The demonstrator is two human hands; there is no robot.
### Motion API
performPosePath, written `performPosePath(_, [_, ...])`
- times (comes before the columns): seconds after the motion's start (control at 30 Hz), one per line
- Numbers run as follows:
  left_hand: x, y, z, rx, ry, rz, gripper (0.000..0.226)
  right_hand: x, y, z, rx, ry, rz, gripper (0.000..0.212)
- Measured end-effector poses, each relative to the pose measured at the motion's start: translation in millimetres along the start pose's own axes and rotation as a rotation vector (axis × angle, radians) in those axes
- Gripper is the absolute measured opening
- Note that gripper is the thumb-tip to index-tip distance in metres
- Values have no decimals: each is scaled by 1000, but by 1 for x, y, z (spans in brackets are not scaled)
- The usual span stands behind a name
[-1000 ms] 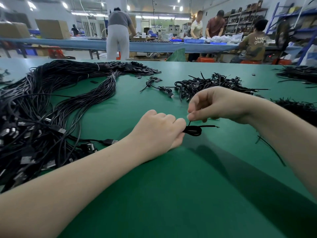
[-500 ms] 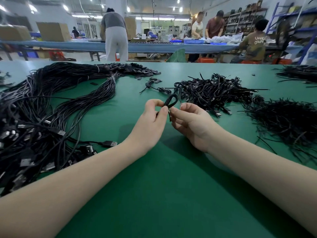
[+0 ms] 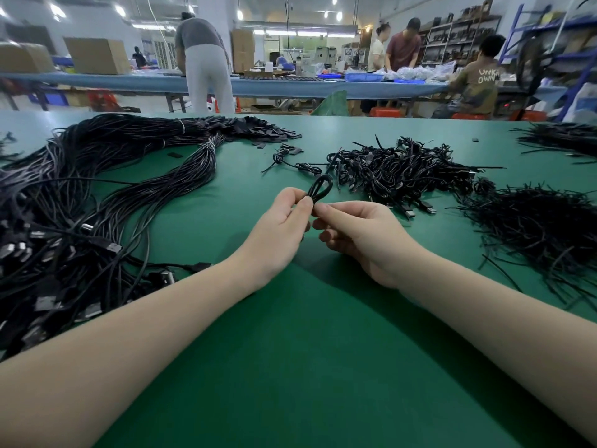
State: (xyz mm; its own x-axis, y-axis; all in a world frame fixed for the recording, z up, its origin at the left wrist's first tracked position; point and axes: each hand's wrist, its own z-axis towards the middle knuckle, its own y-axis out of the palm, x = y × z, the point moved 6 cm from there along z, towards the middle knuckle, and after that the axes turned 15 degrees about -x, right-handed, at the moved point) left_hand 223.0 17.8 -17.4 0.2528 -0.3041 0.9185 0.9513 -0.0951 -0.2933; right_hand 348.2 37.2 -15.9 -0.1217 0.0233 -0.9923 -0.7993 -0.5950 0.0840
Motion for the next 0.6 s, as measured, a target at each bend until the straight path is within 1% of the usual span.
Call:
performPosePath(0.07, [0, 1, 0, -23, 2, -24, 15, 0, 0, -1, -14, 36, 25, 8])
performPosePath(0.13, [0, 2, 0, -35, 1, -20, 15, -2, 0, -2, 4, 21, -14, 7])
performPosePath(0.17, [1, 3, 0, -34, -8, -8, 16, -6, -2, -2, 31, -18, -97, 8])
performPosePath(0.27, [1, 5, -2, -11, -50, -25, 20, -25, -6, -6, 154, -196, -578, 13])
performPosePath(0.33, [3, 6, -3, -14, -86, -51, 26, -33, -3, -10, 208, -296, -816, 13])
performPosePath(0.4, [5, 7, -5, -19, -117, -75, 32, -35, -1, -12, 236, -339, -914, 13])
performPosePath(0.47, [7, 8, -7, -23, -108, -100, 40, -37, -2, -13, 261, -370, -1015, 13])
performPosePath(0.53, [12, 9, -9, -21, -49, -13, 45, -40, -4, -15, 268, -395, -1121, 11])
performPosePath(0.6, [15, 5, -11, 36, 14, 86, 41, -41, -6, -16, 240, -436, -1182, 11])
